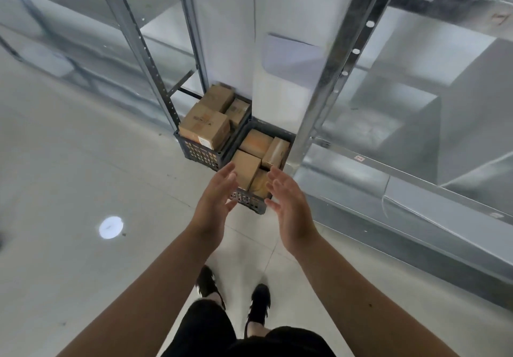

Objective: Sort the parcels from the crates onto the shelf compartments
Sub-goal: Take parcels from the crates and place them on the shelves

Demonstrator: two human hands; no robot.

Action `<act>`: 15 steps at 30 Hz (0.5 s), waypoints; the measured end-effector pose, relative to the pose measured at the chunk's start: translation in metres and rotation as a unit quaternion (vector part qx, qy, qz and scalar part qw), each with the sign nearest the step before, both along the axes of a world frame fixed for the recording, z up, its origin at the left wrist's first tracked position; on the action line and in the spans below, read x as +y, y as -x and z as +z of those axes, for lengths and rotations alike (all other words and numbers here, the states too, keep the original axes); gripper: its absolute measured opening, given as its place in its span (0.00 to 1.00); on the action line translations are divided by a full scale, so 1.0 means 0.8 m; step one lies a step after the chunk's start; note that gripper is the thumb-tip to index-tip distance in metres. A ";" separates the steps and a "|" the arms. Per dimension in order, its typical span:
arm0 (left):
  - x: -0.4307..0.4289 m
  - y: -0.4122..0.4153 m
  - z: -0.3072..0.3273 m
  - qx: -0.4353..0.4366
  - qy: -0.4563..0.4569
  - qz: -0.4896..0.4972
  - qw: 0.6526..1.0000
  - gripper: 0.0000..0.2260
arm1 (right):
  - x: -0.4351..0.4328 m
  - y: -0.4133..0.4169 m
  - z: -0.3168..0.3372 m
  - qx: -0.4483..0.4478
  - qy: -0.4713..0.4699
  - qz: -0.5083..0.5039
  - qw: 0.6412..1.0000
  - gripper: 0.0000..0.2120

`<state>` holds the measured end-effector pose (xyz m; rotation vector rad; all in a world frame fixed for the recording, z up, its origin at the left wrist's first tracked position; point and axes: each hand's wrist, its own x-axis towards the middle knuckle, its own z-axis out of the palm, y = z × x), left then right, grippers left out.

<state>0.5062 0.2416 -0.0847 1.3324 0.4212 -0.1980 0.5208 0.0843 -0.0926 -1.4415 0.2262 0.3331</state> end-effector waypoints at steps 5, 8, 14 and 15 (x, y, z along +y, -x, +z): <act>0.033 -0.073 -0.024 0.022 -0.004 -0.025 0.999 0.20 | 0.032 -0.060 -0.017 0.029 0.011 -0.025 0.999 0.21; 0.065 -0.118 -0.035 0.043 0.012 -0.037 0.998 0.17 | 0.059 -0.102 -0.027 0.049 0.023 -0.041 0.998 0.17; 0.128 -0.202 -0.057 0.079 0.010 -0.088 0.993 0.23 | 0.117 -0.179 -0.052 0.095 0.025 -0.093 0.991 0.24; 0.136 -0.215 -0.062 0.089 0.007 -0.093 0.992 0.23 | 0.125 -0.189 -0.059 0.106 0.023 -0.099 0.989 0.25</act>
